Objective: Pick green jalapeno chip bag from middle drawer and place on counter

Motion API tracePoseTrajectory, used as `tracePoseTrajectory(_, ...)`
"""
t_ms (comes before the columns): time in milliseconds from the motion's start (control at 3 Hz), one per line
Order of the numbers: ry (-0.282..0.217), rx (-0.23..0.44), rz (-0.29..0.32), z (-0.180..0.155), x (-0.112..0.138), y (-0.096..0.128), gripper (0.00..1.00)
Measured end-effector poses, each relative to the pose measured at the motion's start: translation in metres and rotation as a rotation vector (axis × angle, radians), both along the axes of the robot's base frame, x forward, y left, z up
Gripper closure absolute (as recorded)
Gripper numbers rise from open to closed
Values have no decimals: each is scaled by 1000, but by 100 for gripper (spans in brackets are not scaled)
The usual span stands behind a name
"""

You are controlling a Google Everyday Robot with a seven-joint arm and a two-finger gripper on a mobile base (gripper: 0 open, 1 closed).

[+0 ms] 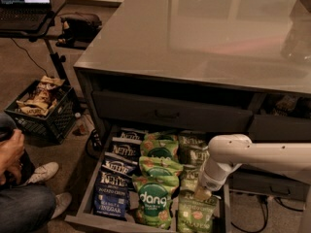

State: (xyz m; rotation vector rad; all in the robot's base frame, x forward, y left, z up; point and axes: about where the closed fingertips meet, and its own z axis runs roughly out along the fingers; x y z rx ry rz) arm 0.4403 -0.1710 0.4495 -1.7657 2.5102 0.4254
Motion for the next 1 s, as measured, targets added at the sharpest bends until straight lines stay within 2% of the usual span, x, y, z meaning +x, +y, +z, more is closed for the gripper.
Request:
tracePoseTrajectory(333, 0, 0, 0, 0, 0, 0, 90)
tracePoseTrajectory(667, 3, 13, -4, 8, -2, 0, 100)
tracePoseTrajectory(1000, 10, 25, -37, 49, -23, -3, 100)
